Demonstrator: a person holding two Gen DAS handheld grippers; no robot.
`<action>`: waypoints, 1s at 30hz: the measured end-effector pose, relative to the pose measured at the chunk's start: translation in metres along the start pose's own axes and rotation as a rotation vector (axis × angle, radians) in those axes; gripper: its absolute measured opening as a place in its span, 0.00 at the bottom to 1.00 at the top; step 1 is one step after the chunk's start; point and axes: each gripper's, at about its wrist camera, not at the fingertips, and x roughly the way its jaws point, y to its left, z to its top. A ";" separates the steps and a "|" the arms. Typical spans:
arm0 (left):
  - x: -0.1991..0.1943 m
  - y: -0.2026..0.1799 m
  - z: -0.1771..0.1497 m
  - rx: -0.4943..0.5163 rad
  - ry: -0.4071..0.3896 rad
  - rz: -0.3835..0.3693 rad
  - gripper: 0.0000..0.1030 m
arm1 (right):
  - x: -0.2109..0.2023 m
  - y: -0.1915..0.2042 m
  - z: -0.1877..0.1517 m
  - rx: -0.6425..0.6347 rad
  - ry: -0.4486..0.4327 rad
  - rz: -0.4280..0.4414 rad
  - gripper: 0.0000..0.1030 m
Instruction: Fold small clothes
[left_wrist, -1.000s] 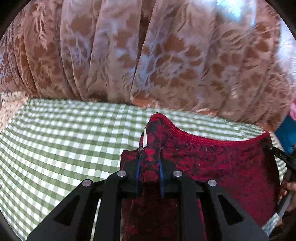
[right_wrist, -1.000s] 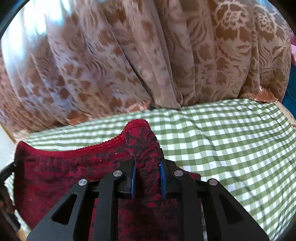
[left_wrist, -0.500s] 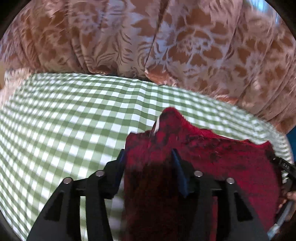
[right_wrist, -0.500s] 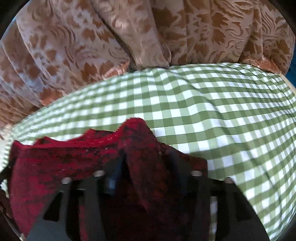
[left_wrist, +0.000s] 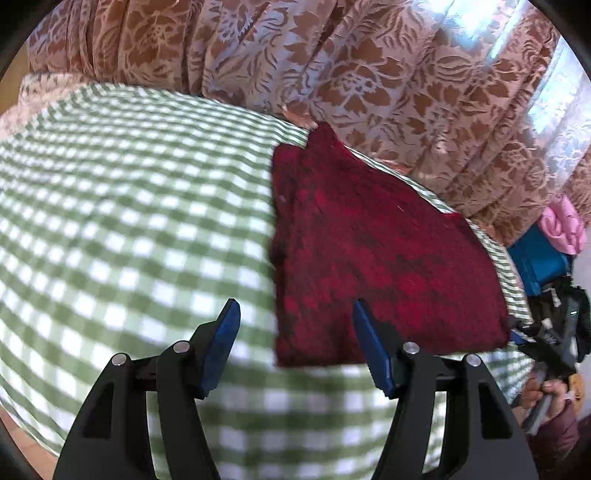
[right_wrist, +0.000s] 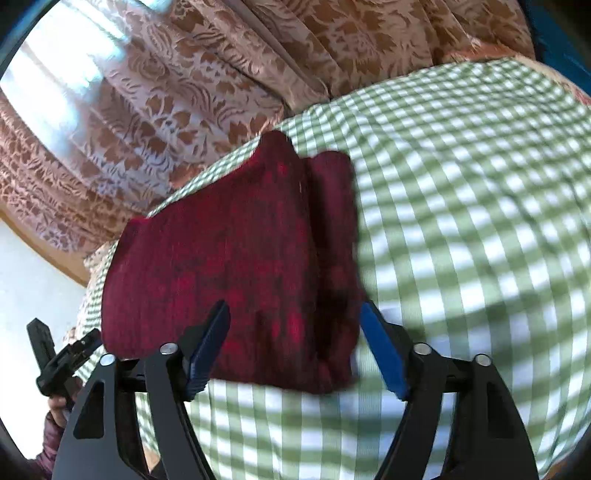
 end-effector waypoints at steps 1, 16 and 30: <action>0.002 -0.002 -0.003 -0.003 0.012 -0.011 0.61 | 0.003 -0.001 -0.003 0.003 0.007 -0.005 0.53; -0.017 -0.011 -0.019 0.093 0.070 0.034 0.11 | -0.028 0.016 -0.017 -0.078 0.071 -0.040 0.18; -0.046 -0.054 -0.007 0.242 -0.057 0.260 0.43 | -0.044 0.036 -0.033 -0.132 0.031 -0.111 0.62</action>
